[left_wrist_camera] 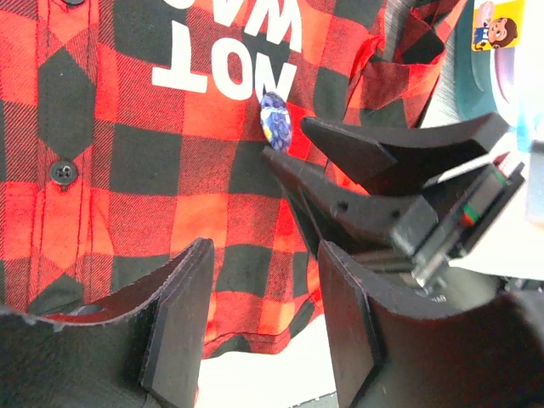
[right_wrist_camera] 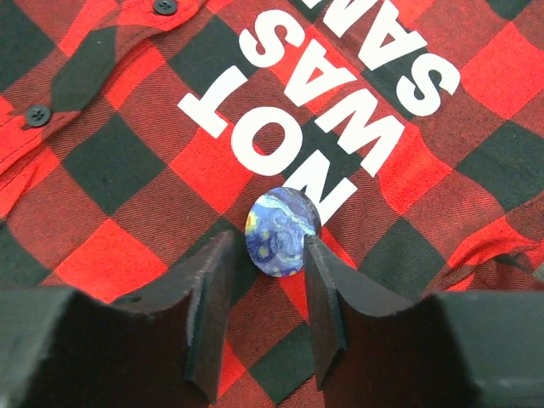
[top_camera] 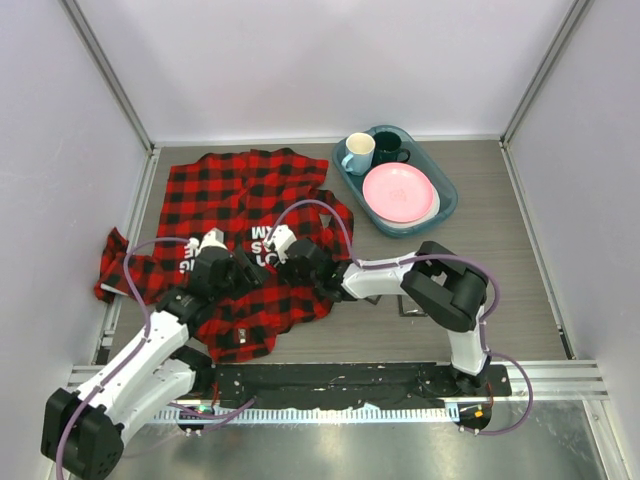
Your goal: Remove the brooch from the garment
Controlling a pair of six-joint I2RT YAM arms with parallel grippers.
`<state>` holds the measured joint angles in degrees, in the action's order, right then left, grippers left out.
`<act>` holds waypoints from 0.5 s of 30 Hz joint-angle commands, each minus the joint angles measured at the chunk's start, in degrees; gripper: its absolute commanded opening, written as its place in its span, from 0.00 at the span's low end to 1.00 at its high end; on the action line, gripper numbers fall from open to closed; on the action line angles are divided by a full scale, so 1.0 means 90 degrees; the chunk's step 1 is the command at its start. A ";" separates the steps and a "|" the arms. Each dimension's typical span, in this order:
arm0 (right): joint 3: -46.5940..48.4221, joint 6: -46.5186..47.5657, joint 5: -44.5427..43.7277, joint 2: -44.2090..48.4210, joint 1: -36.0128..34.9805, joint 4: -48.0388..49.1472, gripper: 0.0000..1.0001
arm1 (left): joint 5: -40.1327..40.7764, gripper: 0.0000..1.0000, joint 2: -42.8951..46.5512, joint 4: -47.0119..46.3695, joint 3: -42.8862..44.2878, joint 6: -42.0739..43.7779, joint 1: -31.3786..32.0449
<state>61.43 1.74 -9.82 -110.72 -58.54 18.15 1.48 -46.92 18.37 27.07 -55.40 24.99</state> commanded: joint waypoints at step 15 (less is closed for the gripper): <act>0.0616 0.0188 -0.0871 -0.0354 -0.0058 -0.0152 0.20 | 0.0187 0.57 -0.0363 -0.0019 0.0332 0.0091 -0.0004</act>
<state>64.73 3.07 -14.94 -113.30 -58.94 16.19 2.50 -49.10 22.06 27.22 -55.05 24.99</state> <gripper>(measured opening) 0.254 0.571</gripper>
